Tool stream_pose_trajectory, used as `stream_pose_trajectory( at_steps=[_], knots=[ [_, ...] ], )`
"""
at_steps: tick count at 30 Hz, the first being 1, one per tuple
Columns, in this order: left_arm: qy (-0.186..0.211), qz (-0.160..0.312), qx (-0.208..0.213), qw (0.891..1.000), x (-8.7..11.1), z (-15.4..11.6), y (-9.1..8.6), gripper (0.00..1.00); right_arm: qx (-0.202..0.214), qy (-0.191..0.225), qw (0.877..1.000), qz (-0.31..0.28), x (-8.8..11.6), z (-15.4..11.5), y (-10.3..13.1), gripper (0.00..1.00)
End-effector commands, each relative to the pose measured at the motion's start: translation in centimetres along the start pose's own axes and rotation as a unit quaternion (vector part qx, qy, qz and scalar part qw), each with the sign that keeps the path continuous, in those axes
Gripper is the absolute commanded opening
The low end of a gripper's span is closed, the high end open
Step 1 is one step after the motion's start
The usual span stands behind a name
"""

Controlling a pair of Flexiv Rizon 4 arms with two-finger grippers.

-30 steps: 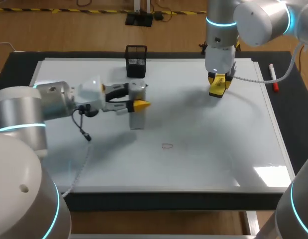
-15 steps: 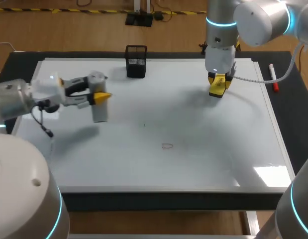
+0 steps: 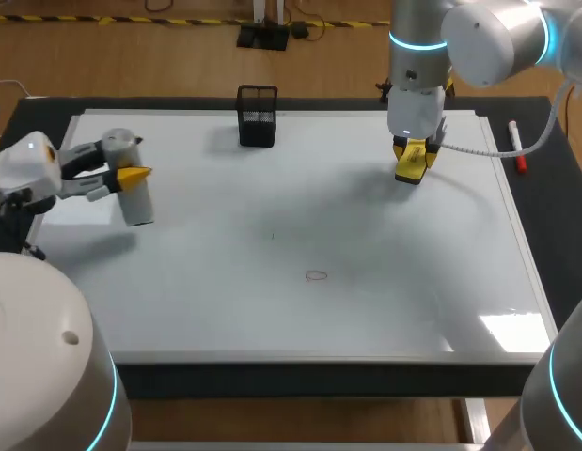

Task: Pick up the inspection probe, press it on each red-marked spot on the whiteboard one by one, put down the probe, pick up the eraser, and wipe off all the red marks.

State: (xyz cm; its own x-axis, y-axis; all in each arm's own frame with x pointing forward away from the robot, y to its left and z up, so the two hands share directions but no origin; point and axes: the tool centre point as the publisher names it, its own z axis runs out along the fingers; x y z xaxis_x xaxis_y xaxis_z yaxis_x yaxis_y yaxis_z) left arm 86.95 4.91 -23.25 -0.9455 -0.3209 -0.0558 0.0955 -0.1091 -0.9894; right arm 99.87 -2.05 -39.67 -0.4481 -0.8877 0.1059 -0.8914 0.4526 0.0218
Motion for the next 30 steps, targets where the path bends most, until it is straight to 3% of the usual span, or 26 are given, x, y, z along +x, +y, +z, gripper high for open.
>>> stream_pose_trajectory(
  at_steps=[1,22,30],
  knots=[
    [0.003,0.002,0.003,1.0,0.1,-1.3,-0.3,0.0,0.001,0.002,1.0,-0.001,0.0,-0.1,-0.1,0.0],
    [0.003,0.002,0.003,1.0,0.1,-1.3,-0.3,0.0,0.001,0.002,1.0,-0.001,0.0,-0.1,-0.1,0.0],
    [0.003,0.002,0.003,1.0,0.1,-1.3,-0.3,0.0,0.005,-0.003,0.999,-0.047,-0.2,-0.1,2.9,0.0]
  ],
)
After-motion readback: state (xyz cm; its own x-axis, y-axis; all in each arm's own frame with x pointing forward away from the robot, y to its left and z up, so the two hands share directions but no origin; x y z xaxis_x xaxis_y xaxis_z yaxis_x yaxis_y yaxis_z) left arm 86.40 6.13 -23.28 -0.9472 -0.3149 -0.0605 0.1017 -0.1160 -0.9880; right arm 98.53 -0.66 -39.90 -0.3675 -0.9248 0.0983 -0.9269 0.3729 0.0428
